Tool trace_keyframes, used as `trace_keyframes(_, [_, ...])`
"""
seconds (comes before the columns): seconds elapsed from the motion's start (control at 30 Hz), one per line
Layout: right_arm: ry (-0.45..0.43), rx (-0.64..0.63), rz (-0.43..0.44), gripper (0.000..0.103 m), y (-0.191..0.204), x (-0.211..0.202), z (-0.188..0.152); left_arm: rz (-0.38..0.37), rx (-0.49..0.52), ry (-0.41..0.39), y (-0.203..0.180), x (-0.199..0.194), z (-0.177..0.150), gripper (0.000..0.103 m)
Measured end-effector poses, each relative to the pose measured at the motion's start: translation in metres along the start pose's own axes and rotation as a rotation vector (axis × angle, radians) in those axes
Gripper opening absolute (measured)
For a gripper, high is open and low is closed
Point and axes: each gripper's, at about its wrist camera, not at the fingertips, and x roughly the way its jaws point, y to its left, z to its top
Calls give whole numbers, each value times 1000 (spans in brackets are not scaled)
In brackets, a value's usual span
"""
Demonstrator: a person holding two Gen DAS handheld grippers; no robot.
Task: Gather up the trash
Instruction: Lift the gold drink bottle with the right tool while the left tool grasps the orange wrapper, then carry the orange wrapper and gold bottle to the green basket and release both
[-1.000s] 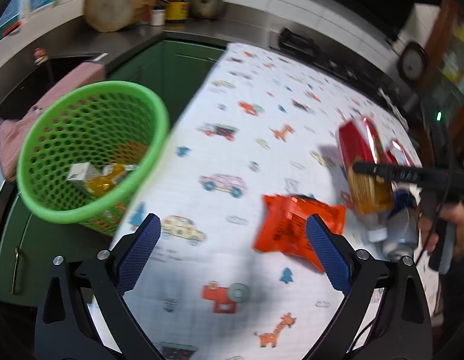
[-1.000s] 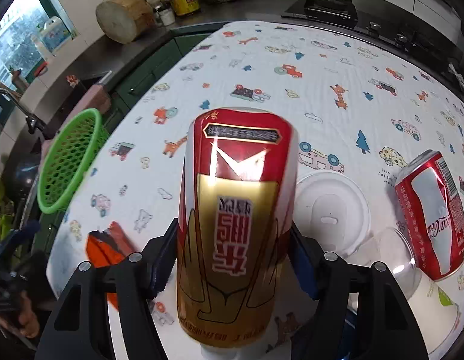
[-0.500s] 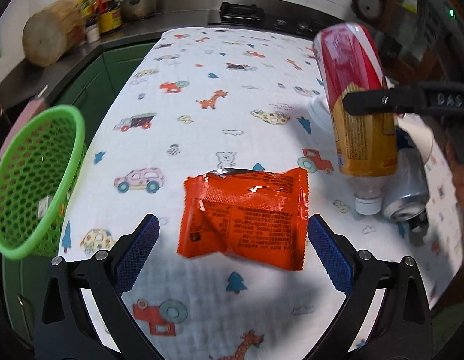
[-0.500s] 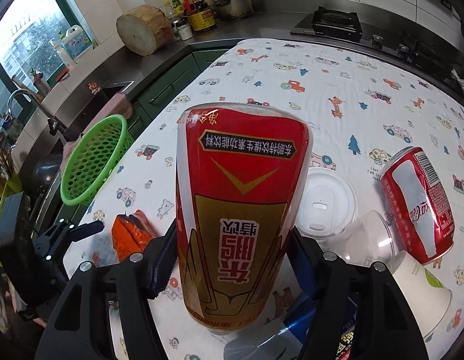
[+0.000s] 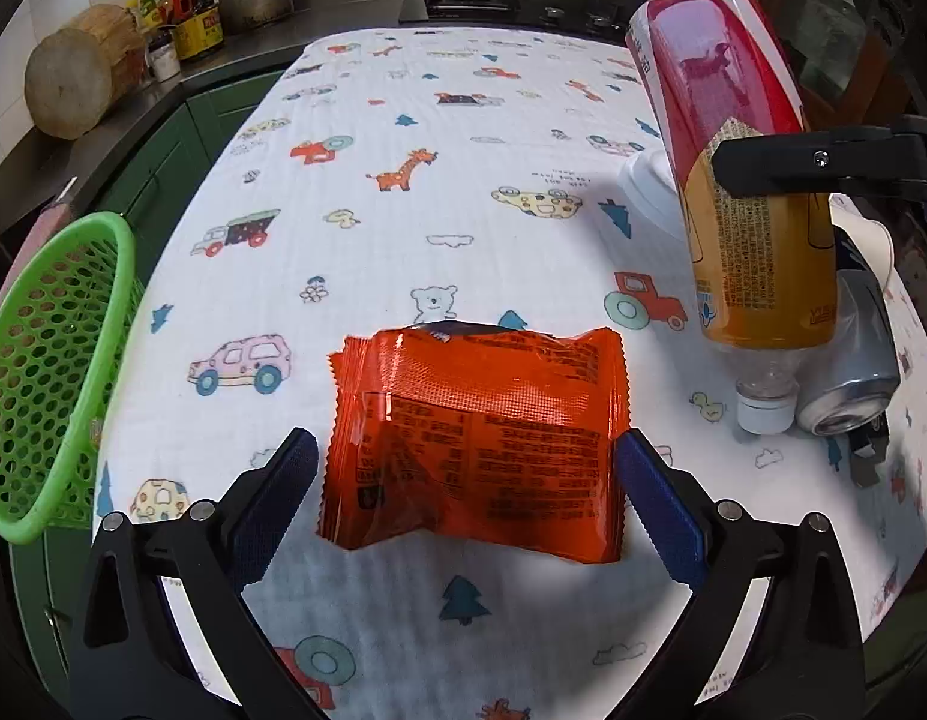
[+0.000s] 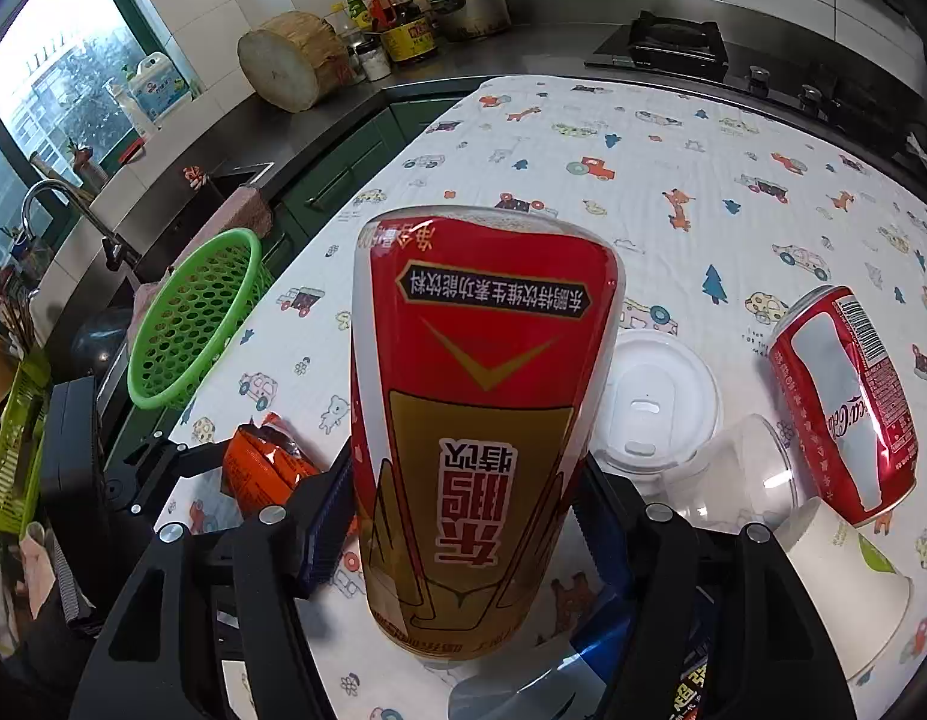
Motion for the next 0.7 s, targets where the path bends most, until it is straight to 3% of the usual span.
trace_keyframes(0.3, [2, 1, -2, 64, 1, 2, 1, 5, 17, -23, -5, 4, -2, 94])
trace_keyframes(0.6, [-3, -3, 2, 64, 7, 1, 0, -62, -8, -39, -1, -2, -5, 44])
trace_keyframes(0.7, [-6, -13, 7, 64, 13, -1, 0, -69, -26, -56, 5, -10, -7, 37])
